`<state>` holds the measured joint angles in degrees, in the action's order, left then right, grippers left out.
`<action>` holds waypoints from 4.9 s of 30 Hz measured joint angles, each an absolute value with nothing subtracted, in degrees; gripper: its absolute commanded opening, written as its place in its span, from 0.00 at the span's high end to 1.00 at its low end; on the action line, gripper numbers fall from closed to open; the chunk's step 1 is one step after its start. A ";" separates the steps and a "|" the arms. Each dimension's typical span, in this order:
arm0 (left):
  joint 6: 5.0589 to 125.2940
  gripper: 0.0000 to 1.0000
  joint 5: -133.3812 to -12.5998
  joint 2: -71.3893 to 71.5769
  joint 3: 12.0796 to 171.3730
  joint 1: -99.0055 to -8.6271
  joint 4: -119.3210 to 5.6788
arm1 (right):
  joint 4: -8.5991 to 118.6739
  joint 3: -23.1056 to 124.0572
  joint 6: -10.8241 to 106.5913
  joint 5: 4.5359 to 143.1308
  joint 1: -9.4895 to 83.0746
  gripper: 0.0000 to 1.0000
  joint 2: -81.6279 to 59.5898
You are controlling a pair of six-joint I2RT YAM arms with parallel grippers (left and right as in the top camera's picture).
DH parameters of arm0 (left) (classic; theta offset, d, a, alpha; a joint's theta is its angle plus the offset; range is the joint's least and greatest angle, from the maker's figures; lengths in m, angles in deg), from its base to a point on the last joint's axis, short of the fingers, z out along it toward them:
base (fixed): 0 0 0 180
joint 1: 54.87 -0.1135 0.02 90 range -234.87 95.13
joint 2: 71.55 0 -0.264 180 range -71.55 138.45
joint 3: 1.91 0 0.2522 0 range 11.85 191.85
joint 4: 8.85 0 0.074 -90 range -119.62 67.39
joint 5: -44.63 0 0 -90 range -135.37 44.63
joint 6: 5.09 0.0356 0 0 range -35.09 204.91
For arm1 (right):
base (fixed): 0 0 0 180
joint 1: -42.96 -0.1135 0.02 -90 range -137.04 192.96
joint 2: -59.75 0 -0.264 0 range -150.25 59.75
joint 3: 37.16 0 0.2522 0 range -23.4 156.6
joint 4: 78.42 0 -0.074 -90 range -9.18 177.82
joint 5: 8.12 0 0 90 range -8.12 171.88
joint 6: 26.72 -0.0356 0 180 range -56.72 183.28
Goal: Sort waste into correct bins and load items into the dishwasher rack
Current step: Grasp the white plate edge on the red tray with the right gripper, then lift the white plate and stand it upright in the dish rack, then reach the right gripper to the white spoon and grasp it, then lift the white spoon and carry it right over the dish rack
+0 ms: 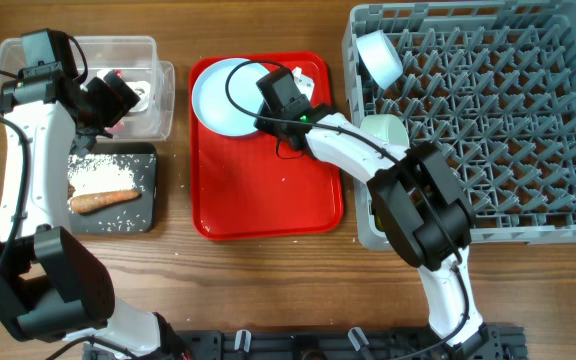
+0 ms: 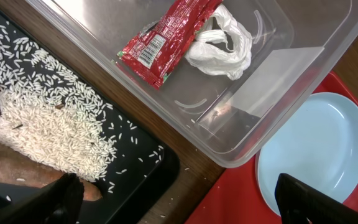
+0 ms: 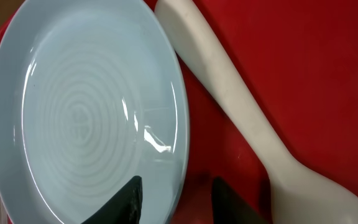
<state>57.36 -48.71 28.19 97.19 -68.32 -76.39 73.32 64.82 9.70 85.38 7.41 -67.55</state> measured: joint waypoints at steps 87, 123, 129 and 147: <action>57.36 0.00 -48.71 28.19 97.19 -68.32 -76.39 | 37.17 78.73 76.36 126.50 30.49 0.00 -53.63; 57.36 0.00 -48.71 28.19 97.19 -68.32 -76.39 | 47.46 78.57 61.63 83.05 16.91 0.54 -71.53; 57.38 0.00 -48.71 28.19 97.19 -68.32 -76.39 | 45.87 78.57 61.65 83.85 16.91 0.54 -71.62; 57.36 0.00 -48.71 28.19 97.19 -68.32 -76.39 | 43.51 78.57 63.38 82.30 16.91 0.81 -71.77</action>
